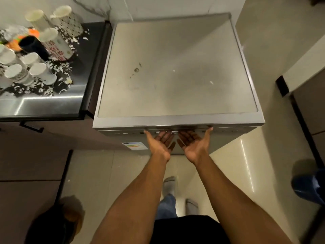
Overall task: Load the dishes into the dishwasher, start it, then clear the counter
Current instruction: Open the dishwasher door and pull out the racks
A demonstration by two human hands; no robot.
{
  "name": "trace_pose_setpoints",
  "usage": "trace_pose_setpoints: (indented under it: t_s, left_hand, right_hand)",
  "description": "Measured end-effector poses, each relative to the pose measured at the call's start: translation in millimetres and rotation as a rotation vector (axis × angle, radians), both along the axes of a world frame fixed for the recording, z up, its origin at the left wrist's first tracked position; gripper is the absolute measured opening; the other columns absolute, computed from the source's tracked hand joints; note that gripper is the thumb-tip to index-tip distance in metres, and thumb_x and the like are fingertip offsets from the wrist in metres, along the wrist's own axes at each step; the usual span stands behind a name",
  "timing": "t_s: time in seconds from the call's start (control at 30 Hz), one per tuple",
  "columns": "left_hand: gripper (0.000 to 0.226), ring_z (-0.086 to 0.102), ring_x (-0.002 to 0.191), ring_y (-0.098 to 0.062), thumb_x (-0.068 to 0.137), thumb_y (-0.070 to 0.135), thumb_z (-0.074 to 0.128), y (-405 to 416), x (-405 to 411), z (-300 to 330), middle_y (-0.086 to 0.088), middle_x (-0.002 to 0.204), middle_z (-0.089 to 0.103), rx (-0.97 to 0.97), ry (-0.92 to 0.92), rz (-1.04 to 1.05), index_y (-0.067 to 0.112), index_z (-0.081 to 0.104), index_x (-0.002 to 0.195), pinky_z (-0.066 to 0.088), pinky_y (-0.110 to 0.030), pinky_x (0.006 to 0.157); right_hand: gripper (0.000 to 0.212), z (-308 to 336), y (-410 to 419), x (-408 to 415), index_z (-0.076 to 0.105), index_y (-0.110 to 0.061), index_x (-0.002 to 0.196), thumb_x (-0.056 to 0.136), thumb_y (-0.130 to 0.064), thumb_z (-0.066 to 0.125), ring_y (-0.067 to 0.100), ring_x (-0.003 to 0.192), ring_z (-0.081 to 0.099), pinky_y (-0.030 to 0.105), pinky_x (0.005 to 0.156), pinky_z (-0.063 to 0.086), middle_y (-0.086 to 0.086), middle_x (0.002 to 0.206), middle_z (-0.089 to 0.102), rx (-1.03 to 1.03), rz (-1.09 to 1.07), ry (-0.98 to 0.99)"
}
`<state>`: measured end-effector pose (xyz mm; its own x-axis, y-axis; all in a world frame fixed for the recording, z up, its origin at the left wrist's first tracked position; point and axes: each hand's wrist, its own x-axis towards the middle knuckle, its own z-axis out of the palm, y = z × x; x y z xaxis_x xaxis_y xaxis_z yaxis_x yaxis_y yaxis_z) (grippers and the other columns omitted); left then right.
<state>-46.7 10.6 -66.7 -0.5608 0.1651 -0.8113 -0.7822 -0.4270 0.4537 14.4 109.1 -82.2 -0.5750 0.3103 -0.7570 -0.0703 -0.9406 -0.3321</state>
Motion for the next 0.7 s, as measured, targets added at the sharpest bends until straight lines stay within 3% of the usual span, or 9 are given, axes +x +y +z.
trace_pose_setpoints:
  t_s: [0.13,0.23,0.33,0.47,0.6,0.7]
  left_hand:
    - [0.090,0.051,0.123,-0.028,0.079,0.086,0.029,1.4,-11.2,-9.7,-0.014,0.127,0.059,0.078,-0.038,0.065,0.012,0.060,0.120,0.024,-0.048,0.115]
    - [0.102,0.048,0.127,-0.030,0.071,0.090,0.039,-1.3,-12.1,-12.3,-0.015,0.131,0.057,0.150,-0.037,0.075,0.012,0.052,0.135,0.033,-0.047,0.110]
    - [0.104,0.056,0.118,-0.032,0.067,0.090,0.045,-1.9,-15.3,-9.5,-0.016,0.122,0.062,0.226,-0.024,0.094,0.011,0.053,0.134,0.044,-0.044,0.102]
    - [0.107,0.058,0.115,-0.031,0.063,0.092,0.048,-3.5,-18.7,-11.1,-0.016,0.124,0.061,0.274,-0.038,0.134,0.011,0.058,0.132,0.043,-0.043,0.105]
    - [0.105,0.058,0.117,-0.029,0.062,0.094,0.044,0.2,-21.5,-6.6,-0.013,0.126,0.063,0.253,-0.064,0.153,0.016,0.058,0.132,0.047,-0.038,0.100]
    - [0.105,0.057,0.117,-0.027,0.063,0.095,0.040,1.8,-20.8,-0.9,-0.010,0.128,0.060,0.223,-0.078,0.166,0.019,0.054,0.135,0.046,-0.037,0.100]
  right_hand:
    - [0.088,0.6,-5.1,-12.3,0.060,-0.008,0.111,0.074,-0.086,0.045,0.033,0.108,0.060,0.047,0.103,0.045,0.017,0.109,0.064,-0.090,-0.158,0.057]
    - [0.099,0.7,-10.8,-21.0,0.054,-0.011,0.130,0.067,-0.086,0.054,0.035,0.118,0.056,0.051,0.103,0.044,0.018,0.124,0.059,-0.128,-0.226,0.131]
    - [0.101,0.6,-15.3,-25.7,0.052,-0.013,0.133,0.062,-0.084,0.058,0.036,0.122,0.052,0.051,0.107,0.041,0.018,0.129,0.055,-0.091,-0.223,0.174]
    - [0.113,0.5,-17.2,-31.1,0.062,-0.013,0.120,0.028,-0.076,0.081,0.036,0.111,0.057,0.054,0.103,0.044,0.016,0.111,0.063,-0.048,-0.243,0.170]
    - [0.125,-0.4,-20.4,-36.8,0.061,-0.016,0.125,0.019,-0.078,0.078,0.034,0.107,0.064,0.049,0.092,0.054,0.015,0.107,0.069,-0.010,-0.256,0.121]
    - [0.112,6.2,-22.4,-38.9,0.057,-0.017,0.129,0.037,-0.082,0.062,0.032,0.105,0.063,0.045,0.085,0.057,0.014,0.110,0.067,-0.009,-0.260,0.086]
